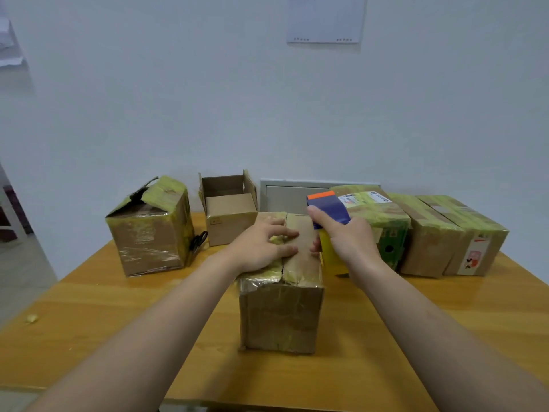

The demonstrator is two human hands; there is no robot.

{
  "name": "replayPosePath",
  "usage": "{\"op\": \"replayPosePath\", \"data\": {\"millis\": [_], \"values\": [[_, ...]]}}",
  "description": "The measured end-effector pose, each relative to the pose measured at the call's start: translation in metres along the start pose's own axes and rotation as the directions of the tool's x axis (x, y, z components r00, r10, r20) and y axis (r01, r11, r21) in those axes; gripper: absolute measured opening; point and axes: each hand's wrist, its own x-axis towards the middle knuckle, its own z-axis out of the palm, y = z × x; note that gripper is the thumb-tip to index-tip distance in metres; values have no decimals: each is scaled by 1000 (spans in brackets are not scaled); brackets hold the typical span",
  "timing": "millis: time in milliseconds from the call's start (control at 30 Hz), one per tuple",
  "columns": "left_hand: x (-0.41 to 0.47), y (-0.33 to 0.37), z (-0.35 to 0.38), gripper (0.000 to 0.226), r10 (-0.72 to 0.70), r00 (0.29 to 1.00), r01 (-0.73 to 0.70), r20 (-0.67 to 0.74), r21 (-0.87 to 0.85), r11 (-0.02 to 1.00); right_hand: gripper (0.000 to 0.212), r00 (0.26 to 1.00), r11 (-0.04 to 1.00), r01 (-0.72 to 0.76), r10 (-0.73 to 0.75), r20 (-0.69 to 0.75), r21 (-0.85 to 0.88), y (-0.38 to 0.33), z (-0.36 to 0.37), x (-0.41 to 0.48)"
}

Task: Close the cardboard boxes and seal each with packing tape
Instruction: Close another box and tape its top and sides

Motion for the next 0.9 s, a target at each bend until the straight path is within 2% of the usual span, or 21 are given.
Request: {"op": "replayPosePath", "data": {"millis": [67,167,233,333,400,500,600,667,733,800,833,900], "values": [[-1,7,6,41,-24,997,25,-70,12,1000,44,999,990,-48,50,-10,131,-7,-2,-3],[-3,19,19,37,-77,984,83,-162,25,996,39,999,989,17,-10,-47,146,-17,-8,-7],[-7,27,19,40,-62,992,70,-112,74,995,38,995,989,84,-76,-70,124,-21,-12,-9],[-16,33,7,50,-81,995,69,59,189,980,38,991,974,119,-104,-87,191,-23,-16,-13],[-22,28,3,54,-114,991,91,73,255,963,37,990,957,129,-110,-87,259,-21,-15,-16],[-33,24,15,47,-88,993,104,-78,228,968,36,986,937,163,-145,-83,308,-17,-10,-23],[-47,24,31,21,-10,919,20,-395,22,1000,35,978,929,207,-185,-99,307,-14,-5,-29],[-55,20,35,14,7,895,-38,-445,-61,997,34,973,929,223,-196,-118,296,-13,-2,-30],[-63,13,36,30,29,946,-83,-323,-157,984,32,970,930,238,-213,-119,281,-13,-1,-30],[-75,3,38,61,85,978,-121,-188,-188,975,28,967,932,252,-231,-109,259,-13,0,-30],[-79,-4,40,73,119,980,-144,-158,-157,977,26,966,934,256,-236,-106,251,-13,1,-30],[-83,-15,42,81,183,969,-194,-167,-50,980,23,964,934,264,-245,-106,241,-14,2,-30]]}}
